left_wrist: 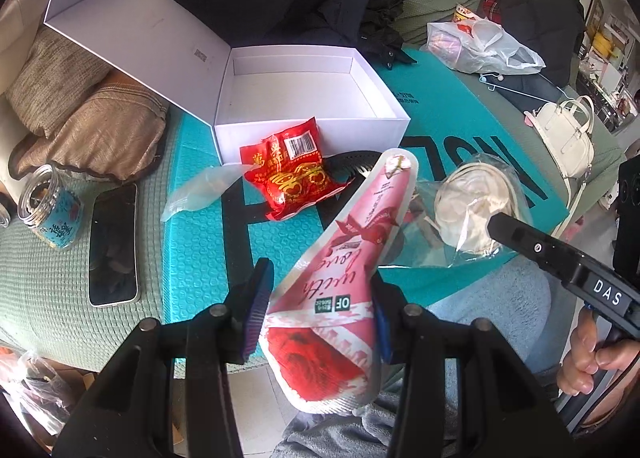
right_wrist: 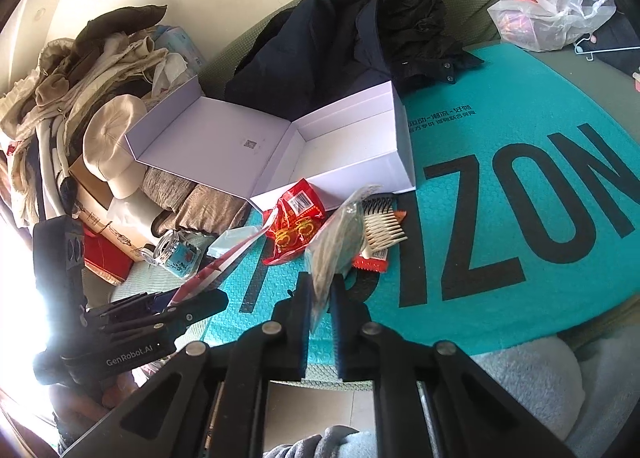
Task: Organize objects
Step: 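Lift the pink pouch with the left tool while the right tool carries the flower bag to the box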
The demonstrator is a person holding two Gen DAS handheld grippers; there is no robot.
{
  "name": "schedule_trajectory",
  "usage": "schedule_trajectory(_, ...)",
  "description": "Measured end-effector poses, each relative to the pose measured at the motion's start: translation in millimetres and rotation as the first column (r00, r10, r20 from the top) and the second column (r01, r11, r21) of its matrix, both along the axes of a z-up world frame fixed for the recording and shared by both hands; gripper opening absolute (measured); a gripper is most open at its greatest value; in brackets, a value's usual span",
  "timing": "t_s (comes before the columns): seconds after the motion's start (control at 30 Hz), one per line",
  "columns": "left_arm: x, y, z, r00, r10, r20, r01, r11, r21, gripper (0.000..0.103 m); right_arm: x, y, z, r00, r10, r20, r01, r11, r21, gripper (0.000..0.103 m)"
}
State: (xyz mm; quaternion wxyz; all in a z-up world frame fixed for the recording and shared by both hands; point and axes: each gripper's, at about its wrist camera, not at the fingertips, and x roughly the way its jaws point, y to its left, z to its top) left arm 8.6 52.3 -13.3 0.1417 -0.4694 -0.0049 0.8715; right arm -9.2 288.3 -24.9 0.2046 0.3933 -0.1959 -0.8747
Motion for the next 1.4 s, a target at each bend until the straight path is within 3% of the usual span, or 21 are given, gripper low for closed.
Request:
schedule_trajectory(0.7,-76.1,12.9,34.5,0.997,-0.001,-0.082,0.000,1.000,-0.011,0.042,-51.4,2.6,29.3,0.997,0.025,-0.070,-0.025,1.000,0.006,0.008)
schedule_trajectory(1.4,-182.4,26.1,49.0,0.987,0.018,-0.162,-0.030,0.997,-0.069,0.042,-152.5,-19.0,46.8,0.985,0.102,-0.136,-0.097,0.994,0.044,0.008)
